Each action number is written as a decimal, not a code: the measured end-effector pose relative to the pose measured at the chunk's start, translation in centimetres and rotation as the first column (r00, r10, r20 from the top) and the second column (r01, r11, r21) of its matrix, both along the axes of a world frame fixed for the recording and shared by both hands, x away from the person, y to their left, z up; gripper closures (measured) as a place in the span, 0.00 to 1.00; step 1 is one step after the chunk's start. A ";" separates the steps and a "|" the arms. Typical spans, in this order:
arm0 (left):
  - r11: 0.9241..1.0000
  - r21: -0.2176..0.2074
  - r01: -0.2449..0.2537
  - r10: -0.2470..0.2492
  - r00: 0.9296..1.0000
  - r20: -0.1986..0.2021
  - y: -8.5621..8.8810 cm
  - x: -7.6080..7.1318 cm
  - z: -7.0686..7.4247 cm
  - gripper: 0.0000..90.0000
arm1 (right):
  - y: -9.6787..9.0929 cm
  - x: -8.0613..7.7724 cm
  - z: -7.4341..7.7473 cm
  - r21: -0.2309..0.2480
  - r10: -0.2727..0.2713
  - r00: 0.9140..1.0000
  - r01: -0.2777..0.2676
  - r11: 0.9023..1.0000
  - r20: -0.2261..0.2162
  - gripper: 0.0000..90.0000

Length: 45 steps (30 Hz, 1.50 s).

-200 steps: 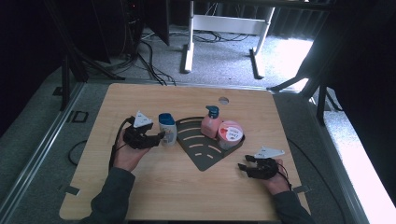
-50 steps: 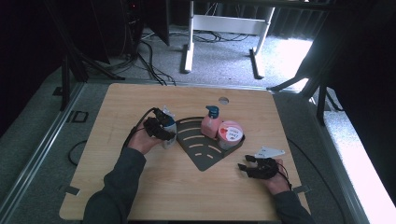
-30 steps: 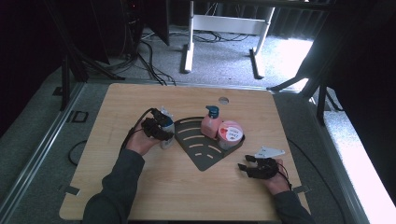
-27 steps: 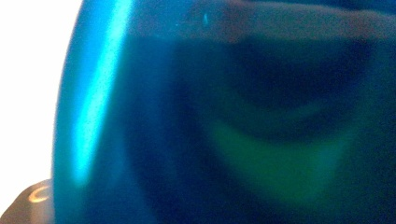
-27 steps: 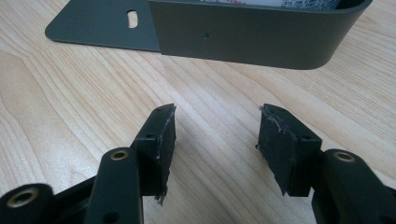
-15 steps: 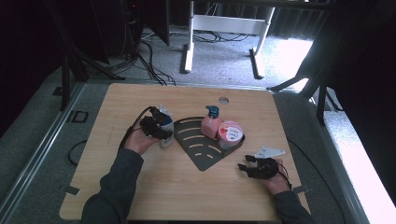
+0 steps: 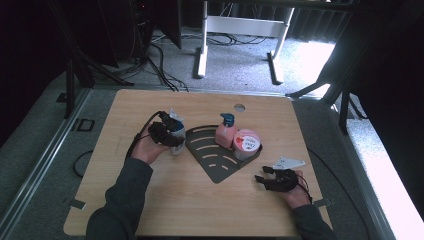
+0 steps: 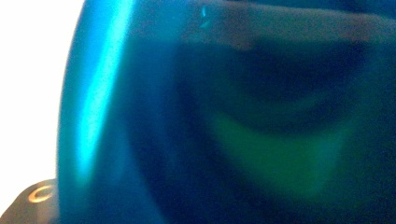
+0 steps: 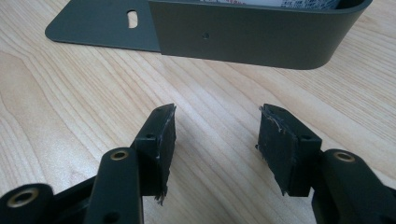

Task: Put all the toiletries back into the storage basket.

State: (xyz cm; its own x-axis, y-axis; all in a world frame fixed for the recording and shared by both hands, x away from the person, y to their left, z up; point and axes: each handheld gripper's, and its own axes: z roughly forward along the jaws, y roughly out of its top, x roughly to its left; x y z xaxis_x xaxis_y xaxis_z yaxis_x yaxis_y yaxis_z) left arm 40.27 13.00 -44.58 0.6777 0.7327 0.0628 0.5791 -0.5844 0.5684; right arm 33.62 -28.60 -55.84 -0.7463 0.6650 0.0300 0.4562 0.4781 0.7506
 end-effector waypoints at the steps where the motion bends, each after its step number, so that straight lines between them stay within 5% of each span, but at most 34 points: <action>1: 1.000 0.000 0.000 0.000 1.000 0.000 0.0 0.0 0.0 0.61 | 0.0 0.0 0.0 0.000 0.000 1.000 0.000 1.000 0.000 0.51; 45: 1.000 -0.030 -0.010 0.012 0.998 0.058 -2.6 0.8 1.0 0.61 | 0.0 0.0 0.0 0.000 0.002 1.000 -0.002 1.000 -0.001 0.51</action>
State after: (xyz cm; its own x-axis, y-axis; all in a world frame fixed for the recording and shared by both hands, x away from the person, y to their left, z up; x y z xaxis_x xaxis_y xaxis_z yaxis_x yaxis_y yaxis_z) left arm 41.09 10.43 -43.57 0.6651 0.7424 0.0805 0.5509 -0.5606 0.6183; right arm 33.64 -28.62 -55.84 -0.7476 0.6634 0.0305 0.4556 0.4790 0.7503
